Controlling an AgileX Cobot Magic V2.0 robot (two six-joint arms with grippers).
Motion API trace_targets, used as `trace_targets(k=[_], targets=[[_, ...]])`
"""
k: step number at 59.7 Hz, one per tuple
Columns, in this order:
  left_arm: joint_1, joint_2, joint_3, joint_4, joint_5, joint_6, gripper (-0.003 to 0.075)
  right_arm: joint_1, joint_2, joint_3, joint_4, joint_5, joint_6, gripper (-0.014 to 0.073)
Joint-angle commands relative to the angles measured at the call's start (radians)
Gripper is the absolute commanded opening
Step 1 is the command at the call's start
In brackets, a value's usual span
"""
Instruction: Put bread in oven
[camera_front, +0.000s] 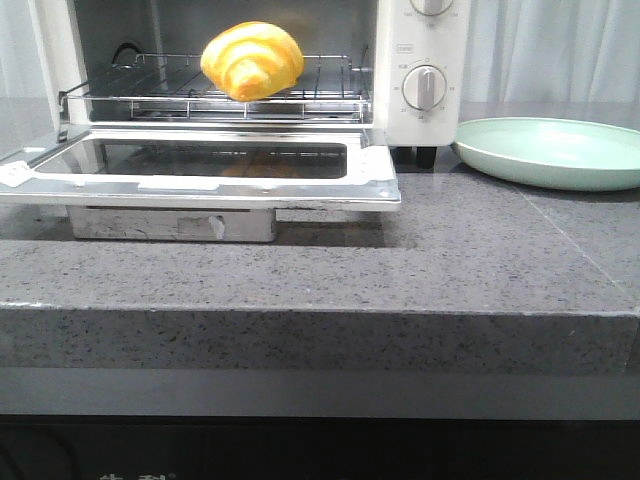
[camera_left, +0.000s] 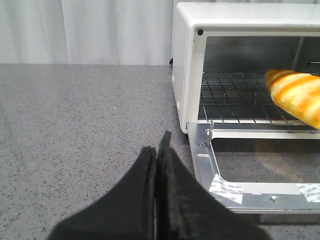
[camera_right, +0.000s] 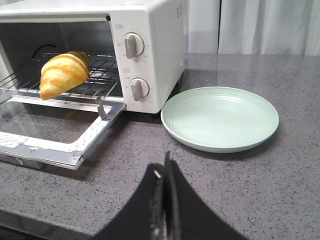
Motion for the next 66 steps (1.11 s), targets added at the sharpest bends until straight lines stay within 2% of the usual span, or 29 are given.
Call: trace_targets(k=[1,31,49,59,66], targets=[[0.003,0.006,-0.027,-0.004,-0.075,-0.006,-0.002,0.002,0.012,-0.023,0.016,-0.084,-0.008,-0.0059],[0.007,-0.026,0.0,0.022,-0.075,-0.006,-0.002,0.002,0.012,-0.023,0.016,-0.084,-0.008,-0.0059],[0.064,-0.358,0.219,0.019,-0.075,-0.006,-0.002,0.001,0.012,-0.023,0.016,-0.083,-0.008,-0.0059],[0.064,-0.356,0.33,0.012,-0.092,-0.006,-0.002,0.001,0.013,-0.023,0.016,-0.08,-0.008,-0.0059],[0.064,-0.356,0.418,0.012,-0.189,-0.006,-0.002,-0.001,0.013,-0.023,0.016,-0.081,-0.008,-0.0059]])
